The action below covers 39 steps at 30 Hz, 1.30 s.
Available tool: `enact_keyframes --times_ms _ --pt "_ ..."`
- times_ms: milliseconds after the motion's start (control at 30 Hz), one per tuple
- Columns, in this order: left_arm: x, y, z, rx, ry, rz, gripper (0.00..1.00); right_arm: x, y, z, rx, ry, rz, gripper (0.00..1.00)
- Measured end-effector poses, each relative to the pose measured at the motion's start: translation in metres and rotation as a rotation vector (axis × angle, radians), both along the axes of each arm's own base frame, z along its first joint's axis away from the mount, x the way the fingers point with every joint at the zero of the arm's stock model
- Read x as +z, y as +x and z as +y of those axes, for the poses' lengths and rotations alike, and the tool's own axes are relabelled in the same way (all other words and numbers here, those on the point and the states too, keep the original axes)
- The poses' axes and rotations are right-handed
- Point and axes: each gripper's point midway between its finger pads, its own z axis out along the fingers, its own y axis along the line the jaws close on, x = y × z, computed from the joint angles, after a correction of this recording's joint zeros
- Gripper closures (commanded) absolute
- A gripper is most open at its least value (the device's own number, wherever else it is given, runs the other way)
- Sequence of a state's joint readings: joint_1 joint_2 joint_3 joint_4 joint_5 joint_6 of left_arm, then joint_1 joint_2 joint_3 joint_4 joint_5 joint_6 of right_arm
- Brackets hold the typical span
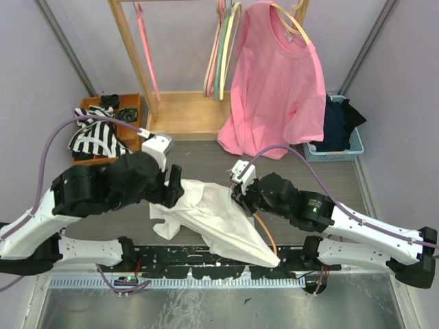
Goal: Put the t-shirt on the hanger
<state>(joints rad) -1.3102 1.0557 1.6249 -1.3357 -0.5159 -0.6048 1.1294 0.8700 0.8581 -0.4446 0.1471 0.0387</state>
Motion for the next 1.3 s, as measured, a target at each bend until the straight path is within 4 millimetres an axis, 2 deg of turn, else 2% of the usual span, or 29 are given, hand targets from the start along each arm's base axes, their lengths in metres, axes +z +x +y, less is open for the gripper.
enact_keyframes --times_ms 200,367,500,633,1033,1300 --pt "-0.014 0.029 -0.009 -0.004 -0.058 0.135 0.21 0.003 0.0 0.0 0.043 -0.019 -0.048 0.99" --pt "-0.02 0.047 -0.037 -0.115 -0.183 0.269 0.22 0.005 -0.001 0.002 0.087 -0.032 -0.086 0.99" --pt "-0.022 0.051 -0.061 -0.233 -0.264 0.355 0.25 0.008 -0.001 0.005 0.113 -0.035 -0.115 0.99" --pt "-0.02 0.048 -0.071 -0.31 -0.301 0.391 0.26 0.011 0.0 0.007 0.132 -0.034 -0.144 0.99" --pt "-0.032 0.046 -0.07 -0.366 -0.314 0.428 0.27 0.024 0.003 0.018 0.175 -0.02 -0.2 0.99" --pt "-0.034 0.045 -0.071 -0.384 -0.313 0.429 0.27 0.051 0.006 0.025 0.186 0.034 -0.258 0.99"
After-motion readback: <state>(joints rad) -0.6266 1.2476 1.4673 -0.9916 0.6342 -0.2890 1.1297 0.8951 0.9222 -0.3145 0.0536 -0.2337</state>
